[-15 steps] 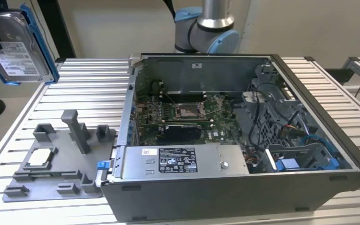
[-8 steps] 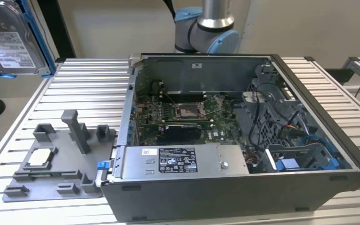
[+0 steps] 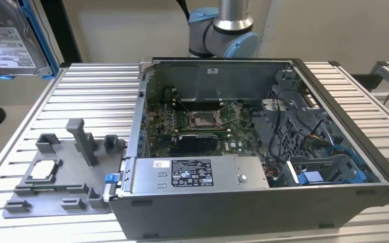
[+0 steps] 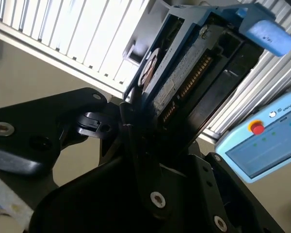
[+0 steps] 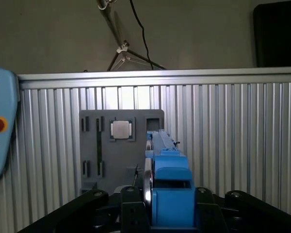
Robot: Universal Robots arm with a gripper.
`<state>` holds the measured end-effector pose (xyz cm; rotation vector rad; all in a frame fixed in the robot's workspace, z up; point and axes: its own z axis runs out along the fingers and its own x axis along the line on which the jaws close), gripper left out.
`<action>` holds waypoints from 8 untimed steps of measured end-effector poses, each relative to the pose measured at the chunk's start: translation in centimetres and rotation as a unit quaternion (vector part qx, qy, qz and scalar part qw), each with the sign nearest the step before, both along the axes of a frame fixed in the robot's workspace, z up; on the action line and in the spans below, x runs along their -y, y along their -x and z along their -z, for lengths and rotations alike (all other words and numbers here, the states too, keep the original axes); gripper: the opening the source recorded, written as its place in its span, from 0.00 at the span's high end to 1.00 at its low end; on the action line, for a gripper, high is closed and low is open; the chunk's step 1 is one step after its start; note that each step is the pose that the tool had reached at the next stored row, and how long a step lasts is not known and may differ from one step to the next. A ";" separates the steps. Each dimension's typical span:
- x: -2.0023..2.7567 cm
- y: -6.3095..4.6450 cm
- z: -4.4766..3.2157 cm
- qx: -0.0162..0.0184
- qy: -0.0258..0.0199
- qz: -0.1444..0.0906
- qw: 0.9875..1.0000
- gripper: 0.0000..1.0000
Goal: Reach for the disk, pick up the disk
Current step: 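Pick up the disk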
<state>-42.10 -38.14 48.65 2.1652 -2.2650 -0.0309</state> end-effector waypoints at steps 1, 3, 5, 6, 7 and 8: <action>0.00 0.0 -0.01 0.000 0.000 0.000 1.000 1.00; 0.00 0.0 -0.01 0.000 0.000 0.000 1.000 1.00; 0.00 0.0 -0.02 0.000 -0.001 0.000 1.000 1.00; 0.00 0.0 -0.02 0.000 -0.001 0.000 1.000 1.00; 0.00 0.0 -0.02 0.000 -0.001 0.000 1.000 1.00; 0.01 -0.1 -0.02 0.000 -0.001 0.000 1.000 1.00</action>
